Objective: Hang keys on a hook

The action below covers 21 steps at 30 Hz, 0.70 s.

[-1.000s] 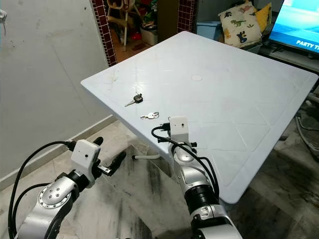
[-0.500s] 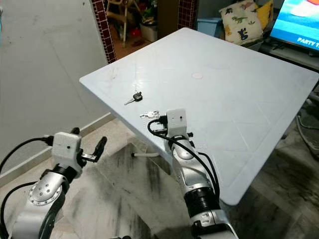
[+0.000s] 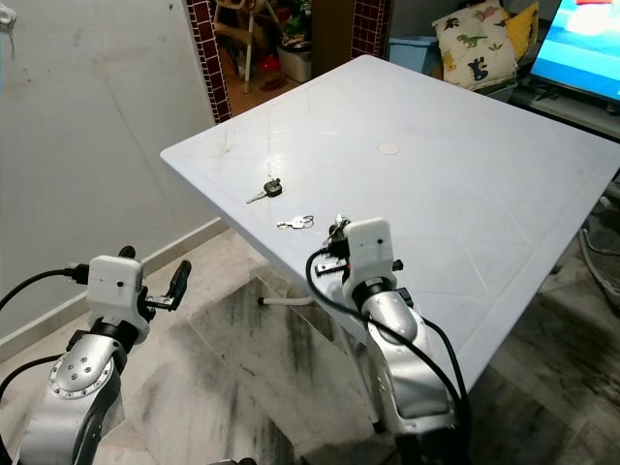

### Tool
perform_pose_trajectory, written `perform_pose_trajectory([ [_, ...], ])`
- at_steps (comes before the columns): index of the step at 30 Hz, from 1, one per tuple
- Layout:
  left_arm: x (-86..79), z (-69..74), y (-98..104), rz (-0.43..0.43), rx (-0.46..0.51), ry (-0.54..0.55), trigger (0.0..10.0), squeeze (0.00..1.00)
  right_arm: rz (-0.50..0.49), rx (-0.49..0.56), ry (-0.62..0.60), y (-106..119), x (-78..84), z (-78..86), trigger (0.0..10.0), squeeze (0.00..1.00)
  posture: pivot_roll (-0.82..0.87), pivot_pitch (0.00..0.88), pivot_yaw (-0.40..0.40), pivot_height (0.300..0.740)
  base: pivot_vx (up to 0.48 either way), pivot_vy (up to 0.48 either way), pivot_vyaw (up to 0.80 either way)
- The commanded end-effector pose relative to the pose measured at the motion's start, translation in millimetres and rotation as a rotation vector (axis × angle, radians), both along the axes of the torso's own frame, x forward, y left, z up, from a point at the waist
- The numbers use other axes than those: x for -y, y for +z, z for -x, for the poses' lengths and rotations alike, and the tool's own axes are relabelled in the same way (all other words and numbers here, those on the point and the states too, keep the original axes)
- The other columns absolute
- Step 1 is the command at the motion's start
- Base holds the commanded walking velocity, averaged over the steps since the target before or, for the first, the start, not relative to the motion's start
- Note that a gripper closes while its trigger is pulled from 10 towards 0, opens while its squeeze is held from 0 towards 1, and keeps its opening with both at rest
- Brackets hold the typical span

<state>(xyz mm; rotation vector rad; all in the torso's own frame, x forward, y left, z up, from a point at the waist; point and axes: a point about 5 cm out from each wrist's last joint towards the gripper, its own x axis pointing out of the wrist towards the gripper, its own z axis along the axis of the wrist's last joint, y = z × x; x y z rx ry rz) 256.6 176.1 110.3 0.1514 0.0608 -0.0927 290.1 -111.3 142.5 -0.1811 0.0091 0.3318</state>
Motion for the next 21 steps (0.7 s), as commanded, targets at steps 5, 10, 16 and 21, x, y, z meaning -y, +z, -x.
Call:
perform_pose_trajectory([
  [5, 3.6, 0.8, -1, 0.004, -0.007, -0.021, 10.0, 0.00, 0.285, -0.009, 0.227, 8, -5.0, 17.0, 10.0, 0.00, -0.03, 0.052, 0.067, 0.740, 0.000, 0.000, 0.00],
  [10, 7.7, -4.0, 1, 0.014, 0.001, -0.039, 10.0, 0.00, 0.483, -0.056, 0.349, 12, 5.1, 17.8, 10.0, 0.00, -0.03, 0.047, 0.068, 0.740, 0.000, 0.000, 0.00],
  [16, 9.3, -4.4, 0, 0.017, -0.006, -0.050, 10.0, 0.00, 0.743, -0.093, 0.571, 19, 17.3, 24.6, 10.0, 0.00, -0.03, 0.045, 0.064, 0.740, 0.000, 0.000, 0.00],
  [21, 10.5, -1.9, -3, 0.023, -0.018, -0.061, 10.0, 0.00, 0.881, -0.150, 0.757, 29, 31.8, 38.4, 10.0, 0.00, -0.03, 0.043, 0.060, 0.740, 0.000, 0.000, 0.00],
])
